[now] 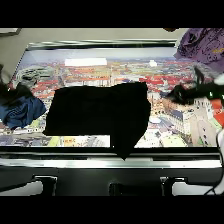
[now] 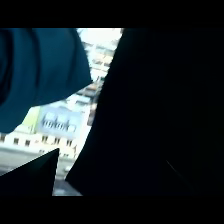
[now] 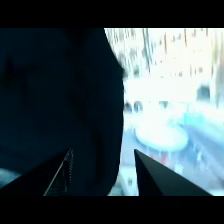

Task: Fold the clothes and pants, and hang the long-sleeved shirts on hangers.

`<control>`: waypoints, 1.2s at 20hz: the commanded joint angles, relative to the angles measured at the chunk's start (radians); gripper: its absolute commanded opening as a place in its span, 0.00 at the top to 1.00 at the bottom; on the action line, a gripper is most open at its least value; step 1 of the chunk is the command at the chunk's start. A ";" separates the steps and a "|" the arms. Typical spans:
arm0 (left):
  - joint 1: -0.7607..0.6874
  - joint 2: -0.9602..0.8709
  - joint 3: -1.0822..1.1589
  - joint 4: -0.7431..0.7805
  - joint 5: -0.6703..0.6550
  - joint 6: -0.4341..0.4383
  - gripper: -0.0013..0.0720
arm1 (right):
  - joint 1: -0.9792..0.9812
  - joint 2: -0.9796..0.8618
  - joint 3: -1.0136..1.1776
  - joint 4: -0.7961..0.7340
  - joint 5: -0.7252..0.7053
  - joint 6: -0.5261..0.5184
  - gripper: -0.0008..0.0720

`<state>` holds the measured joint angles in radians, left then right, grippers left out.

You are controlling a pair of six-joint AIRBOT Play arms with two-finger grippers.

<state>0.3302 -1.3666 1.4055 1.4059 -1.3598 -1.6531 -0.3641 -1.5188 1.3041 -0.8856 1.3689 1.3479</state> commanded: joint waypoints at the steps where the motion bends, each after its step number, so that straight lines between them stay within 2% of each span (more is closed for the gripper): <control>1: 0.118 0.169 -0.265 0.005 -0.001 0.003 0.02 | -0.080 0.145 -0.430 0.169 -0.011 -0.102 0.37; 4: 0.137 0.201 -0.360 0.005 0.000 0.003 0.02 | -0.056 0.145 -0.650 0.325 -0.090 -0.225 0.37; 7: 0.126 0.200 -0.377 0.003 0.005 0.003 0.02 | 0.018 0.145 -0.741 0.325 -0.193 -0.275 0.37; 13: 0.122 0.200 -0.377 0.004 0.009 0.003 0.02 | 0.146 0.145 -0.747 0.330 -0.389 -0.235 0.38; 17: 0.122 0.200 -0.377 0.005 0.023 0.004 0.02 | 0.217 0.111 -0.747 0.370 -0.459 -0.237 0.43; 18: 0.122 0.200 -0.377 0.005 0.023 0.004 0.02 | 0.227 0.096 -0.747 0.369 -0.468 -0.237 0.46; 21: 0.122 0.198 -0.373 -0.004 0.000 -0.021 0.02 | 0.225 0.077 -0.747 0.372 -0.472 -0.258 0.93; 22: 0.122 0.198 -0.375 -0.006 -0.009 -0.050 0.09 | 0.225 0.080 -0.746 0.372 -0.470 -0.261 0.95; 23: 0.126 0.199 -0.394 -0.006 -0.001 -0.044 0.09 | 0.225 0.086 -0.747 0.371 -0.470 -0.260 0.95; 24: 0.136 0.204 -0.430 -0.007 0.014 0.025 0.09 | 0.225 0.097 -0.747 0.371 -0.469 -0.259 0.95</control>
<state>0.4557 -1.1671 1.0122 1.4036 -1.3510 -1.6676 -0.1452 -1.4281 0.5587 -0.5030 0.9367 1.0981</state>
